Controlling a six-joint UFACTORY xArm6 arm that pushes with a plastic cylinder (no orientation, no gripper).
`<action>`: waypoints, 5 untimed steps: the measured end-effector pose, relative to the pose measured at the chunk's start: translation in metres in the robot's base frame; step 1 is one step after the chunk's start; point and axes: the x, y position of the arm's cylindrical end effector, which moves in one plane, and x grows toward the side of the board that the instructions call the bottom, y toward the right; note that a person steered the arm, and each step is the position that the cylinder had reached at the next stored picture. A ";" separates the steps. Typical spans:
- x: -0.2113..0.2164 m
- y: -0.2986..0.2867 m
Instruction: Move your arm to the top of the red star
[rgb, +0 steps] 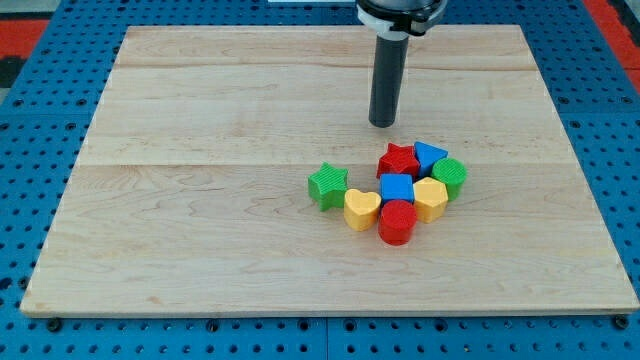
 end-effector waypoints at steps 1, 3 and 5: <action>-0.003 0.005; -0.003 0.021; -0.002 0.020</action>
